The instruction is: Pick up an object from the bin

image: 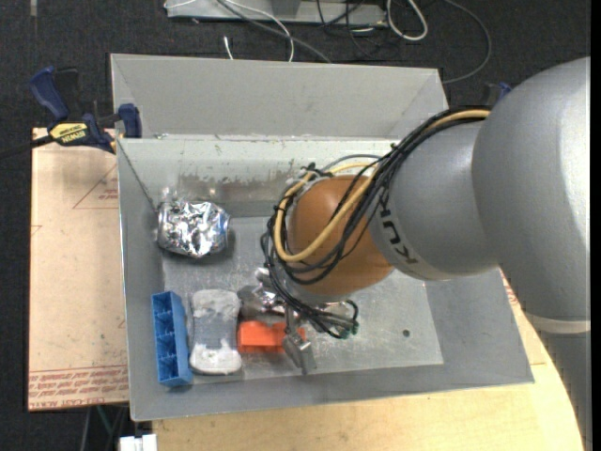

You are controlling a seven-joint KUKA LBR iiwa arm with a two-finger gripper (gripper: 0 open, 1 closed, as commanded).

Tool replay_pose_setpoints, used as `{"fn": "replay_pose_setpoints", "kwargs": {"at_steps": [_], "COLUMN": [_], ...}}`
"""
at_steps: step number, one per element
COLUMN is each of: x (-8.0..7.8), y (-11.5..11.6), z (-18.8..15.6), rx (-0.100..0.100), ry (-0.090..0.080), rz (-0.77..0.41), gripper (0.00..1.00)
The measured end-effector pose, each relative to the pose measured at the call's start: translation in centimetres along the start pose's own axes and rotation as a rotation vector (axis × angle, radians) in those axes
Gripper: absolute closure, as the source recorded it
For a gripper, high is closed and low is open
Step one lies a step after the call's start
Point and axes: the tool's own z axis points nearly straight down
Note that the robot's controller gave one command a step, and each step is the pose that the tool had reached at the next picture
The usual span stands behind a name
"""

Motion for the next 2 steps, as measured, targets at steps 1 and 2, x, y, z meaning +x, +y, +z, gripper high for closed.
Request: {"fn": "replay_pose_setpoints", "kwargs": {"at_steps": [1, 2], "x": [0.03, -0.40], "y": [-0.03, -0.40], "z": [-0.10, -0.24], "rx": [-0.002, 0.001], "ry": [0.002, -0.002], "rz": [0.020, 0.192], "gripper": [0.00, 0.00]}}
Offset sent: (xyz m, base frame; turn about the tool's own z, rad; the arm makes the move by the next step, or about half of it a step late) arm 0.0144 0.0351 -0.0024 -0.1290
